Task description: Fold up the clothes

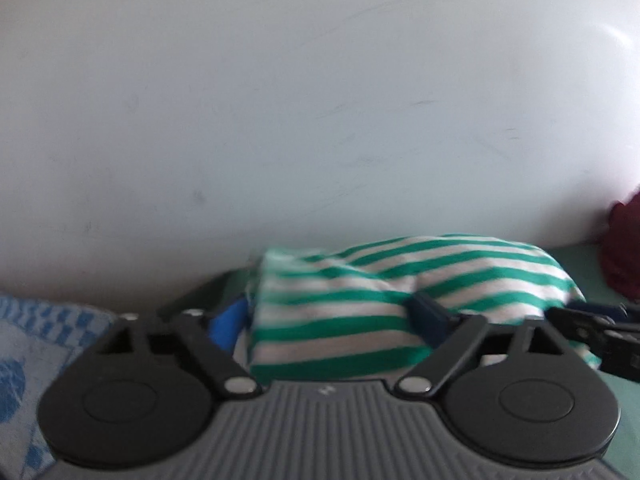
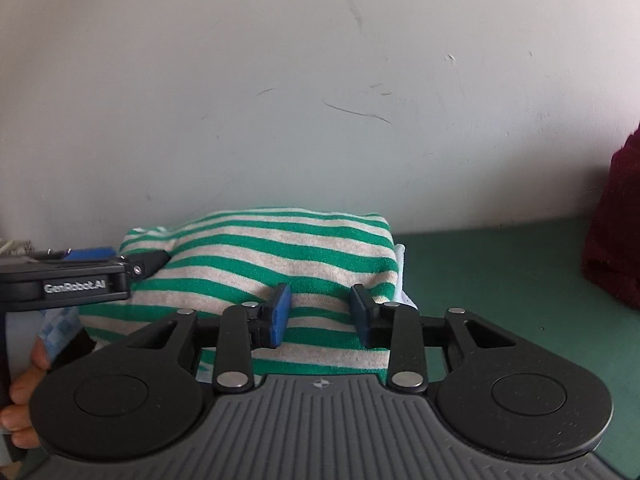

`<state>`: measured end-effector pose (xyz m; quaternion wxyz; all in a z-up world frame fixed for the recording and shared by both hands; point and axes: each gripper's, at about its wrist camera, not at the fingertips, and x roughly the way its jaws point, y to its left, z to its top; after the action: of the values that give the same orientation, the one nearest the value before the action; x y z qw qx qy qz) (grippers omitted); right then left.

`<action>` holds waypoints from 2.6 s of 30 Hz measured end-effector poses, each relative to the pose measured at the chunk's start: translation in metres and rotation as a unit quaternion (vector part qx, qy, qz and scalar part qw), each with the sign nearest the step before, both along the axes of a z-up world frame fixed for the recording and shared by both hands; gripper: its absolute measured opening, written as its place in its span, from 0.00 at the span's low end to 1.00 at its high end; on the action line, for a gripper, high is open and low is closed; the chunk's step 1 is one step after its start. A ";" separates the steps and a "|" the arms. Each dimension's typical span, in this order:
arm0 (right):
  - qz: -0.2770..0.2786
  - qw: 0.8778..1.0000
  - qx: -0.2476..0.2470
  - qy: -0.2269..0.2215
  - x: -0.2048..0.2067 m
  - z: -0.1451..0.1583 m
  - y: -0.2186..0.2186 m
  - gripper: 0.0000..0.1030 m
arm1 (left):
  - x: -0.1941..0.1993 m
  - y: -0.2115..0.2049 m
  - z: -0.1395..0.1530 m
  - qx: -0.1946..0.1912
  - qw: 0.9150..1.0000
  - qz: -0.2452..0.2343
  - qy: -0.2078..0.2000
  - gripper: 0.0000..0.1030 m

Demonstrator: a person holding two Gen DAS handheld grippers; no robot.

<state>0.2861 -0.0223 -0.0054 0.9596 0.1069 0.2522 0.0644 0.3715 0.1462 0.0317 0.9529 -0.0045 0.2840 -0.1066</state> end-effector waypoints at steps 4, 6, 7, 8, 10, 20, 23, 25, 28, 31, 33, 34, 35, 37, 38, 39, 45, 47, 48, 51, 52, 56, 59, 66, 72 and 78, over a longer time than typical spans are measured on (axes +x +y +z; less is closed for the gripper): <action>-0.018 0.994 0.103 -0.008 -0.059 0.039 -0.027 0.38 | -0.043 0.018 0.028 -0.011 1.000 -0.007 -0.010 0.78; -0.038 0.987 0.150 -0.034 -0.105 0.054 -0.055 0.57 | -0.074 0.031 0.042 -0.017 1.000 -0.014 -0.023 0.88; -0.044 0.985 0.161 -0.036 -0.131 0.056 -0.068 0.66 | -0.100 0.042 0.045 -0.028 0.999 -0.021 -0.029 0.94; -0.049 0.984 0.168 -0.028 -0.159 0.055 -0.078 0.66 | -0.127 0.053 0.047 -0.040 0.998 -0.028 -0.029 0.97; -0.067 0.982 0.175 0.003 -0.220 0.045 -0.093 0.66 | -0.181 0.068 0.044 -0.052 0.998 -0.044 -0.016 0.97; -0.032 0.987 0.065 0.141 -0.343 0.009 -0.063 0.73 | -0.351 0.054 0.019 -0.073 0.991 -0.023 0.109 0.99; -0.013 0.991 0.051 0.120 -0.342 0.023 -0.046 0.76 | -0.368 0.018 0.043 0.007 0.997 0.001 0.083 0.99; -0.015 0.994 0.028 0.100 -0.354 0.037 -0.040 0.82 | -0.383 -0.003 0.056 0.060 0.996 0.027 0.056 0.99; 0.001 0.997 -0.027 0.069 -0.376 0.046 -0.040 0.83 | -0.415 -0.032 0.065 0.094 0.993 0.054 0.041 0.99; -0.003 0.997 -0.059 0.043 -0.413 0.043 -0.060 0.88 | -0.443 -0.064 0.071 0.108 0.992 0.055 0.043 0.99; -0.013 0.997 -0.064 0.039 -0.437 0.042 -0.080 0.90 | -0.465 -0.092 0.068 0.122 0.990 0.048 0.045 0.99; -0.021 0.997 -0.064 0.042 -0.444 0.036 -0.089 0.90 | -0.476 -0.104 0.067 0.129 0.989 0.051 0.045 0.99; -0.031 0.996 -0.066 0.048 -0.451 0.032 -0.097 0.90 | -0.485 -0.117 0.066 0.136 0.988 0.057 0.044 0.99; -0.059 0.993 -0.074 0.064 -0.475 0.038 -0.102 0.91 | -0.510 -0.137 0.064 0.138 0.988 0.062 0.041 0.99; -0.063 0.993 -0.078 0.063 -0.487 0.041 -0.103 0.91 | -0.521 -0.146 0.062 0.139 0.988 0.063 0.038 0.99; -0.066 0.993 -0.082 0.061 -0.498 0.043 -0.104 0.91 | -0.529 -0.152 0.059 0.143 0.987 0.066 0.040 0.99; -0.027 0.990 -0.109 0.083 -0.516 0.031 -0.098 0.91 | -0.555 -0.163 0.052 0.151 0.981 0.085 0.085 0.99; -0.017 0.992 -0.099 0.082 -0.520 0.030 -0.097 0.91 | -0.556 -0.161 0.051 0.145 0.981 0.086 0.091 0.99; -0.020 0.992 -0.099 0.081 -0.520 0.030 -0.097 0.91 | -0.557 -0.159 0.051 0.142 0.982 0.083 0.092 0.99; -0.035 0.991 -0.099 0.084 -0.518 0.028 -0.095 0.91 | -0.553 -0.156 0.051 0.135 0.984 0.069 0.091 0.99; -0.040 0.991 -0.099 0.085 -0.517 0.027 -0.094 0.91 | -0.550 -0.155 0.051 0.138 0.985 0.059 0.090 0.99; -0.090 0.985 -0.102 0.108 -0.509 0.022 -0.091 0.91 | -0.537 -0.147 0.054 0.155 0.984 0.034 0.085 0.99; -0.122 0.979 -0.102 0.124 -0.499 0.019 -0.084 0.91 | -0.525 -0.135 0.055 0.145 0.986 0.011 0.086 0.99; -0.172 0.972 -0.085 0.138 -0.472 0.024 -0.058 0.91 | -0.496 -0.111 0.054 0.156 0.983 -0.031 0.092 0.99; -0.216 0.959 -0.092 0.155 -0.461 0.023 -0.044 0.91 | -0.479 -0.096 0.039 0.153 0.980 -0.051 0.119 0.99; -0.230 0.957 -0.085 0.158 -0.449 0.026 -0.050 0.91 | -0.467 -0.093 0.030 0.146 0.979 -0.033 0.140 0.99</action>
<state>-0.1625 -0.0718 0.0207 0.9018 0.0892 0.3741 -0.1972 -0.0953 0.0529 0.0613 0.8900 0.1287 0.4272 -0.0940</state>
